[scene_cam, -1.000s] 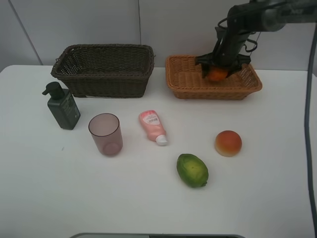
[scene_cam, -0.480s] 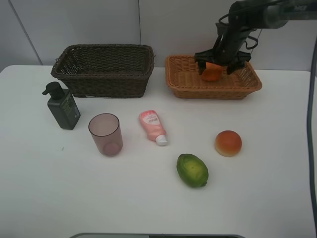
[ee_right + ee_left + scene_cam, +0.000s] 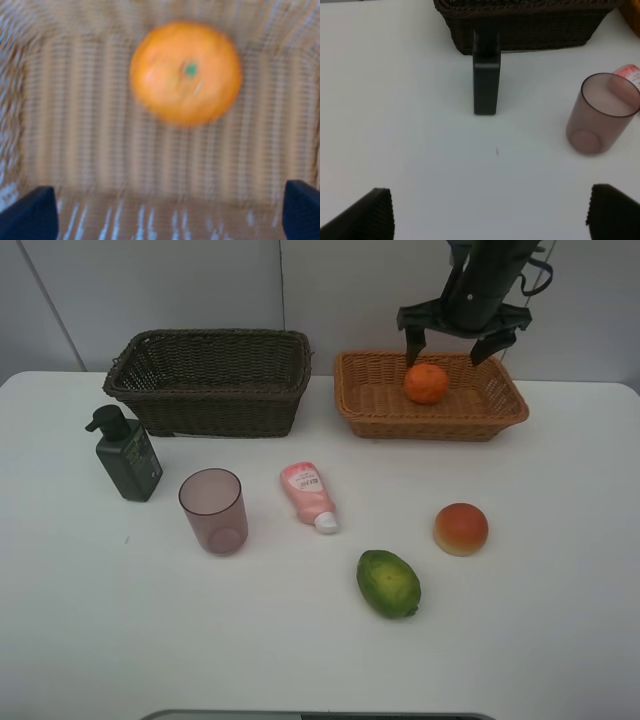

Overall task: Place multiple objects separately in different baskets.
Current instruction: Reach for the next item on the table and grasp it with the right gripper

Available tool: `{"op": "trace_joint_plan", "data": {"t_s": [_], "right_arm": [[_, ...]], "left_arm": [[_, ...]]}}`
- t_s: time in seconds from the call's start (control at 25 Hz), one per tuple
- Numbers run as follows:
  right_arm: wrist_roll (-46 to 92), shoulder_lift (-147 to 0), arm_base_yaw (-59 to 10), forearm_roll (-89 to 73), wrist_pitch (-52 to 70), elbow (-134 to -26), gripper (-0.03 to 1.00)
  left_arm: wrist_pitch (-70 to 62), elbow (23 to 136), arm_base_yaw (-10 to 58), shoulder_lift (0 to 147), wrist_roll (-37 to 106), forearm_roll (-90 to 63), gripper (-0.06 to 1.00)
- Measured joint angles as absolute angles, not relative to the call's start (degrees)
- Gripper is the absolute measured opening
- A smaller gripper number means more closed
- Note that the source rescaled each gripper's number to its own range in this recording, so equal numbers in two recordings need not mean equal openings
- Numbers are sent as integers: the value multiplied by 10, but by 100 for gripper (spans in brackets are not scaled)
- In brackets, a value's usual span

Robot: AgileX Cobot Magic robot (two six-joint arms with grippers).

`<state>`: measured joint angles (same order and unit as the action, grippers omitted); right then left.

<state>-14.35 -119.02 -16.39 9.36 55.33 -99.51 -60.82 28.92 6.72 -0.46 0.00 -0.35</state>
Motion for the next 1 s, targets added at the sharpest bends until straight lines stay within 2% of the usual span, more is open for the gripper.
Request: {"op": "trace_joint_plan", "data": {"t_s": [0.48,1.0], "right_arm": [[-196,-1004,-192,80,465,-677,100],[-252,-983,-210,60,394,-527,100]], "left_arm": [[-608,289,67,-5,0,-3,99],[-608,289,67,-5,0,-3,99]]}}
